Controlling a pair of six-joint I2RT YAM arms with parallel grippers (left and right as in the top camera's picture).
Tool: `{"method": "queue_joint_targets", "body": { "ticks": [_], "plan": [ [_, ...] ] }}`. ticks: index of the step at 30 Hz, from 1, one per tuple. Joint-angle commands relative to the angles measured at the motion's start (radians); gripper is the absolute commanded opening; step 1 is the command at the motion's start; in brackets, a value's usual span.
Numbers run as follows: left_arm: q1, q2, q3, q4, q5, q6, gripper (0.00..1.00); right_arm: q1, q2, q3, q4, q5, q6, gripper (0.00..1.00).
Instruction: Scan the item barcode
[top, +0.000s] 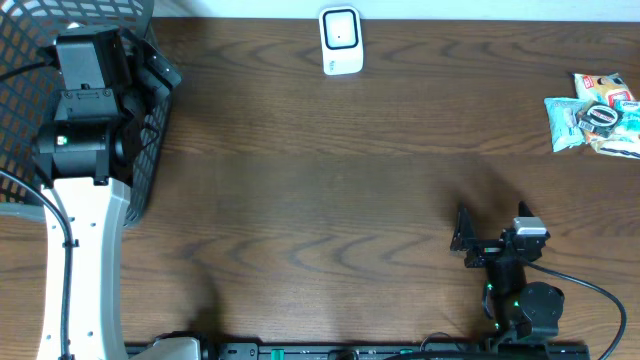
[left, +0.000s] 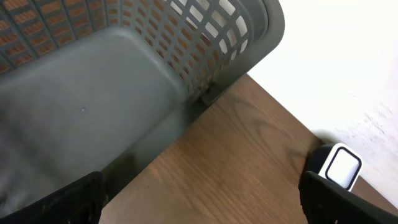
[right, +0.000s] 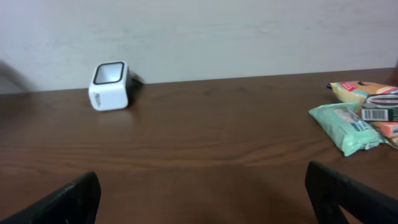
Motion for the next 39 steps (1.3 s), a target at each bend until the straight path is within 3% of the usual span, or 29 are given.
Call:
{"method": "queue_joint_targets", "body": {
  "ticks": [1, 39],
  "plan": [
    [0.004, -0.005, 0.002, -0.003, -0.002, -0.012, 0.98, 0.005, -0.007, -0.004, -0.005, 0.034, -0.024, 0.99],
    [0.004, -0.005, 0.002, -0.003, -0.002, -0.012, 0.98, 0.018, -0.007, -0.004, -0.008, 0.044, -0.064, 0.99]
  ]
}}
